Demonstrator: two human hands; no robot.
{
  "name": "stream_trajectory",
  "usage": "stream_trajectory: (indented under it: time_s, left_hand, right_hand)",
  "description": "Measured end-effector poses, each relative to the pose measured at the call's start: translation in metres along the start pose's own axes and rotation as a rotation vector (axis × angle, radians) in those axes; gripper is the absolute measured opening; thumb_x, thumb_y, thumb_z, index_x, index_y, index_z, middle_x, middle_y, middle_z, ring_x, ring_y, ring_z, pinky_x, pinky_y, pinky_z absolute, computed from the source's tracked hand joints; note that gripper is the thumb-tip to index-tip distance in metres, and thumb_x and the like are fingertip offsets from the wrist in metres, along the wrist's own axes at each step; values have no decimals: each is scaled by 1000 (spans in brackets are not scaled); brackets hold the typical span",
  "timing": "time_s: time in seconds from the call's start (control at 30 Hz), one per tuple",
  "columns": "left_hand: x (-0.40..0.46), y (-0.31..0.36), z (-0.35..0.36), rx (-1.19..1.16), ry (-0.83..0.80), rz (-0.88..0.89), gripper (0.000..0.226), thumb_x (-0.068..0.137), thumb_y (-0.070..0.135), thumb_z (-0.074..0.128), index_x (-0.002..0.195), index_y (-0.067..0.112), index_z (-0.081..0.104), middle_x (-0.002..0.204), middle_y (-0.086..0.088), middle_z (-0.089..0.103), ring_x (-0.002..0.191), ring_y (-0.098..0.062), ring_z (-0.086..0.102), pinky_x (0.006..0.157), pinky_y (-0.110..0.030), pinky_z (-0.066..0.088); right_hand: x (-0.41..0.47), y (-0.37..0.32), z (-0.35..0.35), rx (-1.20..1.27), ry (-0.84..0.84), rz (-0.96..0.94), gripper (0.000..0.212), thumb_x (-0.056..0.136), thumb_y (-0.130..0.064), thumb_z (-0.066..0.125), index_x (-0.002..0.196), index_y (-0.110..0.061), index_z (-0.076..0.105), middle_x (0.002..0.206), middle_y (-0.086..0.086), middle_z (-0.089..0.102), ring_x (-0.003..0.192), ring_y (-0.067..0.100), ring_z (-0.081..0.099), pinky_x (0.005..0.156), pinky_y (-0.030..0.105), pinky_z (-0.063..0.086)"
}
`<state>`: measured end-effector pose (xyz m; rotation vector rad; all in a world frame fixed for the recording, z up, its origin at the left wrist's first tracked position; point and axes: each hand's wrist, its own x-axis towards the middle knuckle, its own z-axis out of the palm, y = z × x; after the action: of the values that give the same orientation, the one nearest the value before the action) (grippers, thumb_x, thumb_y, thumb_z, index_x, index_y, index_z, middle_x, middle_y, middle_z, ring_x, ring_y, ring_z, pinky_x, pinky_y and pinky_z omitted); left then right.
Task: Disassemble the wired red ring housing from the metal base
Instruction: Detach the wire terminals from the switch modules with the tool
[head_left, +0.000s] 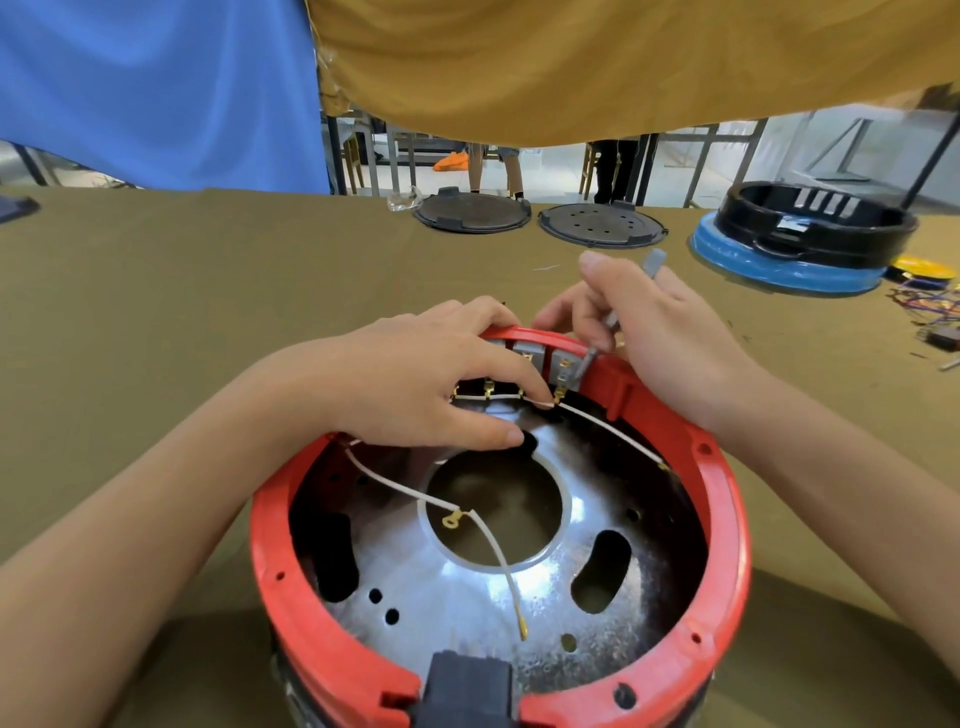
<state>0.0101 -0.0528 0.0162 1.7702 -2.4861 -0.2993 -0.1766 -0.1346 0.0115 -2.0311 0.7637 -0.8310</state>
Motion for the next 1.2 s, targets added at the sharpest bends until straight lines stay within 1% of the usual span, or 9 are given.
stream_trajectory:
  time_s: [0.13,0.27,0.4,0.47,0.6,0.8,1.03,1.13,1.2]
  left_hand:
    - [0,1,0,0,0,-3,40,82,66,50,121,60,51,140,14,31,130,-9,33,108,-42,36]
    - [0,0,0,8,-5,-7,39,83,65,51,122,59,51,140,13,30,130,-9,33,108,-42,36]
    - [0,1,0,11,-7,-8,40,82,66,50,122,59,51,140,13,30,128,-10,34,108,-41,36]
    - [0,1,0,7,-5,-11,42,81,67,48,122,60,51,139,13,31,128,-10,34,107,-41,36]
    - [0,1,0,-9,-4,-9,39,83,65,51,122,60,50,139,13,32,127,-10,34,106,-41,37]
    - [1,1,0,3,-5,-3,39,84,64,51,123,61,49,140,13,30,128,-9,33,107,-41,36]
    - [1,0,1,-11,1,-3,38,83,64,47,120,60,53,138,13,32,126,-10,35,107,-41,36]
    - [4,1,1,-57,32,18,30,86,57,53,116,56,59,132,11,37,122,-13,40,107,-41,37]
    - [9,2,-1,-68,34,32,22,89,49,59,110,52,62,126,9,38,117,-13,44,104,-42,38]
  right_hand:
    - [2,-1,0,-112,-11,-164,65,108,-33,30,54,-3,49,82,28,62,78,11,62,65,6,39]
    - [1,-2,-3,-167,-137,-197,63,102,-43,29,59,-4,53,75,22,58,84,33,60,79,29,44]
    - [0,1,-5,-140,-143,-127,60,107,-33,31,57,-5,49,91,26,63,87,11,60,72,8,38]
    - [0,3,-3,-88,-117,-55,58,108,-31,32,55,-10,42,87,19,63,88,2,61,74,6,38]
    - [3,4,0,19,-85,48,58,106,-26,35,49,-19,36,79,-1,62,91,4,64,73,8,41]
    - [5,2,0,77,-97,113,58,103,-23,39,46,-20,36,87,2,65,90,5,63,86,28,42]
    - [1,4,0,79,-64,75,56,104,-20,38,48,-18,35,63,-12,57,91,5,64,73,10,41]
    - [0,4,0,7,-59,-2,52,104,-18,37,53,-9,37,62,-2,53,92,9,63,76,13,41]
    - [1,4,0,-22,-60,-53,52,105,-18,37,55,-6,41,72,19,56,91,15,63,76,15,41]
